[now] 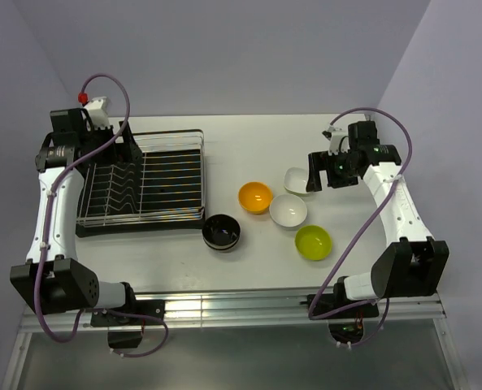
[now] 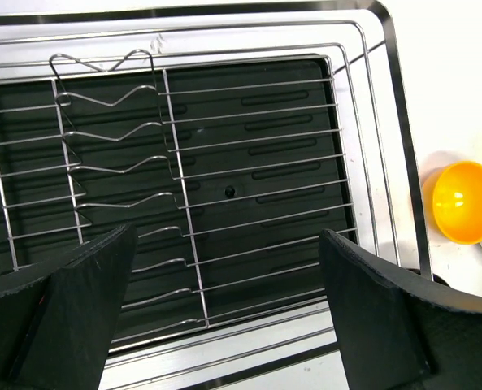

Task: Load the bowls into the dish rack

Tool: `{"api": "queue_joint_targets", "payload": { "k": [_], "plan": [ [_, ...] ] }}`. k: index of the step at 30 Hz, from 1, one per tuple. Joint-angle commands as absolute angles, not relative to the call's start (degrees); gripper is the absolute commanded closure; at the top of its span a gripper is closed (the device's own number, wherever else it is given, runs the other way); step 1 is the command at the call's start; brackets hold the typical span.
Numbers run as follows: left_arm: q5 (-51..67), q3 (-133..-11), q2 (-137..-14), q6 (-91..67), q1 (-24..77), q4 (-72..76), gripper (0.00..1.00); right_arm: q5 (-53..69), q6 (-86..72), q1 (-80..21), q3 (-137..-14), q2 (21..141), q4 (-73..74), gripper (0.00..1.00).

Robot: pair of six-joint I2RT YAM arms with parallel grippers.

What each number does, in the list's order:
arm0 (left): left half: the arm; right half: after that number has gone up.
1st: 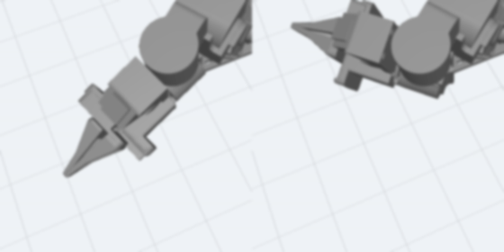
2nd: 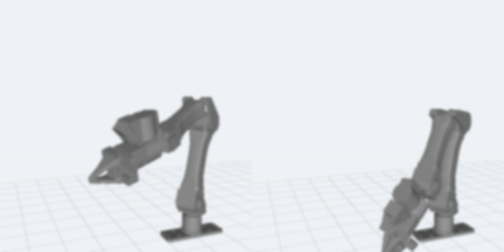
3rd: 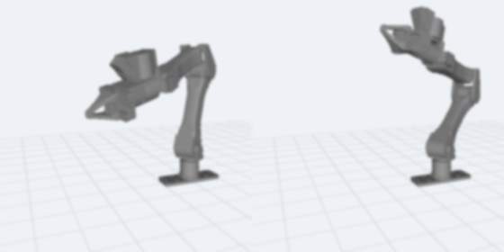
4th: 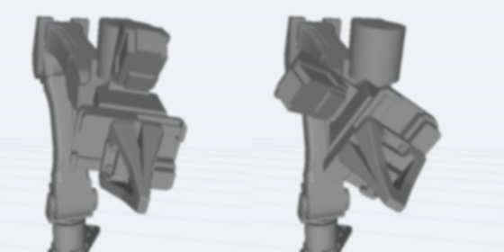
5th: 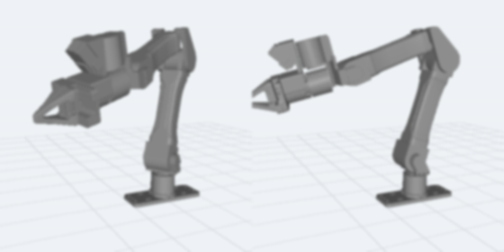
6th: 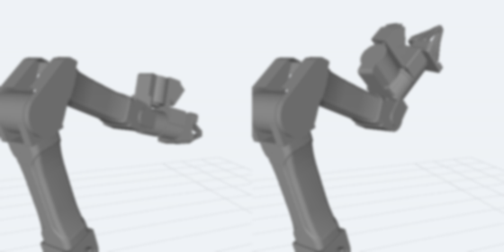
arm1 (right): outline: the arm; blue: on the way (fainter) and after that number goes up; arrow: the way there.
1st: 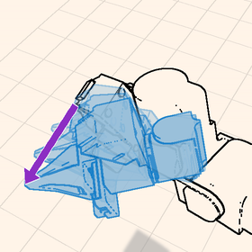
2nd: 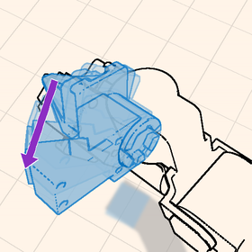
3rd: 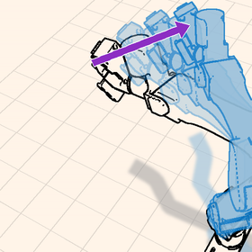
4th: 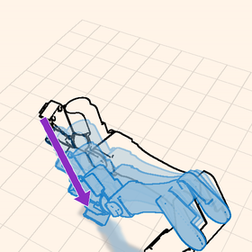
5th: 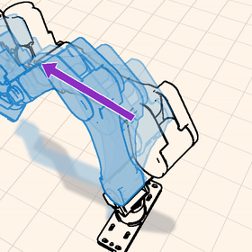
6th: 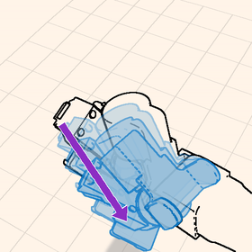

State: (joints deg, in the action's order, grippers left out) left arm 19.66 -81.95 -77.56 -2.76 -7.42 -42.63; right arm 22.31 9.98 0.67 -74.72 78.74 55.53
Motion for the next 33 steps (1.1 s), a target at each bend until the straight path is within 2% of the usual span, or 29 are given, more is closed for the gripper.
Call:
{"api": "queue_joint_targets", "payload": {
  "k": [1,14,33],
  "plan": [
    [20.83,-82.87,-74.88,-1.23,-7.3,-39.29,0.0,19.08,10.81,0.09,-73.66,76.99,55.9,0.02],
    [23.64,-82.44,-75.15,-1.58,-7.29,-39.91,0.0,14.94,9.41,-6.24,-69.08,83.32,55.2,0.15],
    [26.1,-78.22,-75.14,-2.02,-7.3,-38.32,0.0,12.83,5.36,-8.44,-68.47,94.65,48.79,0.34]
  ]
}}
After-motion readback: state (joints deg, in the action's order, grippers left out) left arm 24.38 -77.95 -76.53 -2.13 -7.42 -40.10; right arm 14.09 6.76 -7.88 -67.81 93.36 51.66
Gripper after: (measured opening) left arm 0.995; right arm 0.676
